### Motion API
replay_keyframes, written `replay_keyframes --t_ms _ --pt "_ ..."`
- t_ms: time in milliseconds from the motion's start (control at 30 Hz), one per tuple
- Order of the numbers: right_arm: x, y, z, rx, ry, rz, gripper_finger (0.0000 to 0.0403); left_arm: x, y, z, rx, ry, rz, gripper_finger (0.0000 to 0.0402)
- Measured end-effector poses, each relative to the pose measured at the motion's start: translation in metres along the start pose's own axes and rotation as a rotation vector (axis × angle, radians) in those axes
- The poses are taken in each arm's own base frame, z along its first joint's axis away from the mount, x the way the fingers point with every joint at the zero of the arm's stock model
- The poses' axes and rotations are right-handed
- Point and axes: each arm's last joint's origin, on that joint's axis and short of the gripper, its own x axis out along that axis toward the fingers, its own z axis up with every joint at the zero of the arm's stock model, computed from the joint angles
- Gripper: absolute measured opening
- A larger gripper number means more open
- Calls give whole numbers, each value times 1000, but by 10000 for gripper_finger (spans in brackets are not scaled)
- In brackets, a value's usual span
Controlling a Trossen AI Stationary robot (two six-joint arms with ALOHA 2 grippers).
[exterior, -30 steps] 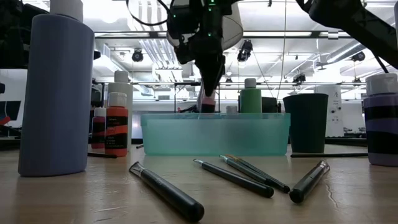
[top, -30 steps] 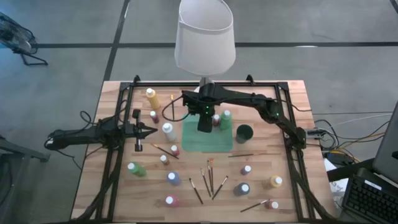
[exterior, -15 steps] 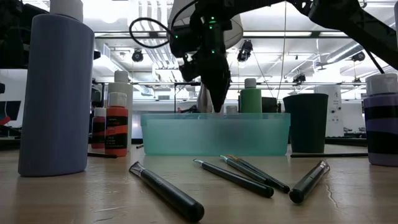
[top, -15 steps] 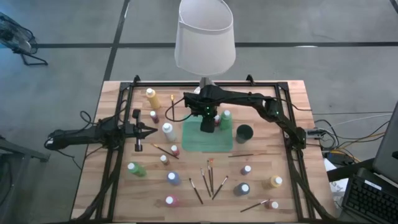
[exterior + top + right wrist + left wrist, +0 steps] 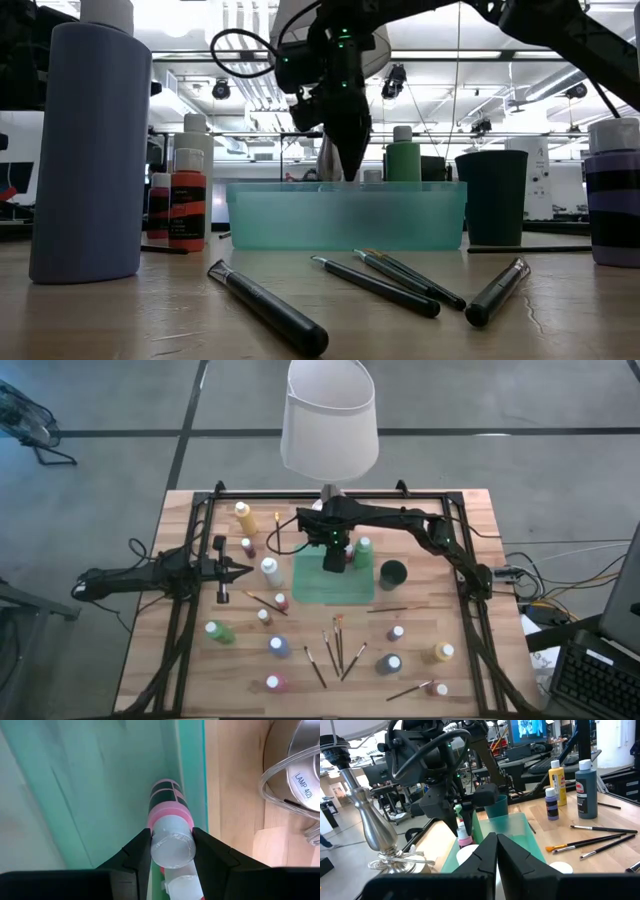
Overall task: Pick & Place Paint Supplies
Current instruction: Put the pink paint bottle into the green bin, then put the red paint bottle into the green bin
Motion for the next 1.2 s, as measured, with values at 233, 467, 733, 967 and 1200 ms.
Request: replay_keyframes --t_ms 233,467,733,967,1200 --pt "2 -1 0 8 9 -31 140 0 0 0 0 0 0 16" --pt "-1 -1 1 11 -2 -31 172 0 0 0 0 0 0 16" --pt "-19 -1 -4 42 -47 -28 201 0 0 0 0 0 0 16" --pt "-49 1 -15 99 -125 -24 214 0 0 0 0 0 0 16" --pt "-80 15 -28 129 -213 -13 204 0 0 0 0 0 0 16"
